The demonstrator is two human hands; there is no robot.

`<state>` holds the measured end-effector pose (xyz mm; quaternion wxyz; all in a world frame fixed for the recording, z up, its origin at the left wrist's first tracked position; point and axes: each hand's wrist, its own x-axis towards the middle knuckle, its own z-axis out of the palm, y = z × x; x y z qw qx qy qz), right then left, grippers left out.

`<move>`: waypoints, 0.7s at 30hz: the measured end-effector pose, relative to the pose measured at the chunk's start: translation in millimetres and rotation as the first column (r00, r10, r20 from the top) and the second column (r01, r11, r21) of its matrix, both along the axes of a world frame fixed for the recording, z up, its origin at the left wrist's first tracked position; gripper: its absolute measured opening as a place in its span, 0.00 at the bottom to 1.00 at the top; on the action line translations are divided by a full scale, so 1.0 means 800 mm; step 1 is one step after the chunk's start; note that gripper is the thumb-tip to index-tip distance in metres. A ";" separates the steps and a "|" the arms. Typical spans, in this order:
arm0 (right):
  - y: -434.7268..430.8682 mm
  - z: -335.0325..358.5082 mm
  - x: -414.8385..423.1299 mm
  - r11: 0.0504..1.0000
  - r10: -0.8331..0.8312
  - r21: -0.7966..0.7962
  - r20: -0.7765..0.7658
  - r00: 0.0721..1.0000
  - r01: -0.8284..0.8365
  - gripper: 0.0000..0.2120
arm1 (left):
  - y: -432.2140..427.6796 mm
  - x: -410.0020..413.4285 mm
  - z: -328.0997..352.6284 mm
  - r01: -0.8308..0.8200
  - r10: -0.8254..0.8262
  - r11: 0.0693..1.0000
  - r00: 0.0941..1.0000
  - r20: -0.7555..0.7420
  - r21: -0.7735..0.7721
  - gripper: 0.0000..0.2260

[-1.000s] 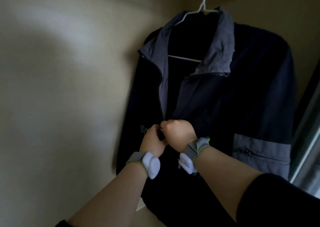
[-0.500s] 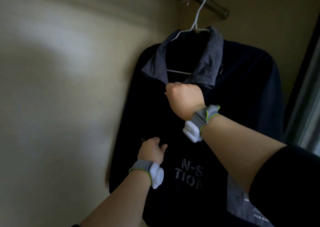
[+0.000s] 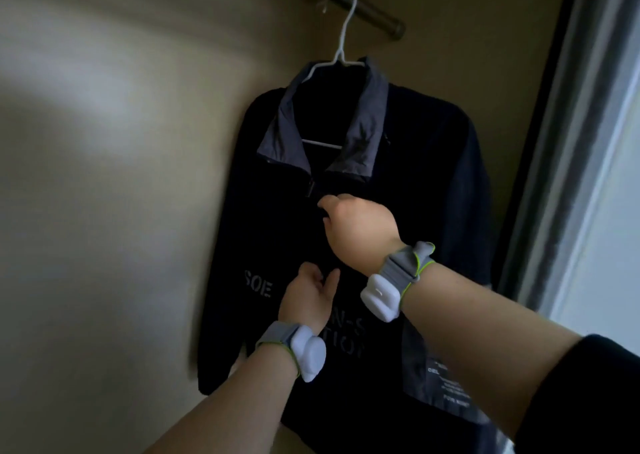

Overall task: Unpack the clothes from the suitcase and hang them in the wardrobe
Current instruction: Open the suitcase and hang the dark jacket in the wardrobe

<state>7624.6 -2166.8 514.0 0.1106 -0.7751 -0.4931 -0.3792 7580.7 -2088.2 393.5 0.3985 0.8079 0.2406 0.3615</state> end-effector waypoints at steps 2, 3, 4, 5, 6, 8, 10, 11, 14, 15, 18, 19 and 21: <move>-0.023 0.000 0.007 0.999 0.018 0.038 -0.037 0.999 -0.017 0.14 | -0.041 0.004 0.013 0.135 -0.142 0.989 0.980 0.139 0.059 0.20; -0.043 0.001 0.014 0.998 0.008 0.055 -0.057 0.998 -0.005 0.15 | -0.067 0.011 0.016 0.205 -0.224 0.970 0.963 0.148 0.130 0.22; -0.056 0.003 0.020 0.997 0.015 0.070 -0.082 0.997 -0.009 0.16 | -0.085 0.015 0.017 0.245 -0.275 0.943 0.955 0.111 0.227 0.25; -0.060 0.006 0.021 0.997 0.026 0.076 -0.102 0.994 -0.018 0.16 | -0.093 0.015 0.018 0.261 -0.286 0.912 0.958 0.036 0.316 0.28; -0.069 0.008 0.024 0.997 0.022 0.076 -0.125 0.992 -0.012 0.16 | -0.104 0.022 0.015 0.270 -0.275 0.882 0.960 -0.042 0.385 0.31; -0.082 0.009 0.026 0.997 0.018 0.080 -0.157 0.987 -0.005 0.16 | -0.119 0.034 0.011 0.248 -0.207 0.860 0.968 -0.139 0.446 0.34; -0.093 0.005 0.026 0.998 0.012 0.063 -0.184 0.983 0.000 0.16 | -0.129 0.045 0.009 0.154 -0.081 0.889 0.980 -0.183 0.430 0.26; -0.097 0.001 0.027 0.999 0.016 0.040 -0.201 0.979 -0.009 0.16 | -0.126 0.052 0.007 0.088 0.004 0.901 0.978 -0.211 0.425 0.21; -0.108 -0.010 0.025 0.999 0.024 -0.033 -0.254 0.967 -0.033 0.15 | -0.095 0.059 0.001 -0.039 0.196 0.879 0.938 -0.285 0.475 0.14; -0.111 -0.013 0.025 0.997 0.032 -0.060 -0.268 0.963 -0.049 0.15 | -0.085 0.059 0.000 -0.068 0.185 0.910 0.949 -0.255 0.409 0.14; -0.108 -0.028 0.020 0.996 0.043 -0.065 -0.334 0.942 -0.068 0.15 | -0.080 0.040 0.000 -0.060 0.090 0.985 0.979 -0.181 0.164 0.10; -0.107 -0.031 0.019 0.998 0.036 -0.042 -0.357 0.934 -0.055 0.15 | -0.083 0.036 0.001 -0.017 0.039 0.991 0.986 -0.163 0.134 0.10; -0.101 -0.042 0.013 0.993 0.102 -0.012 -0.380 0.919 -0.115 0.15 | -0.087 0.019 -0.005 0.022 -0.006 0.993 0.991 -0.134 0.120 0.10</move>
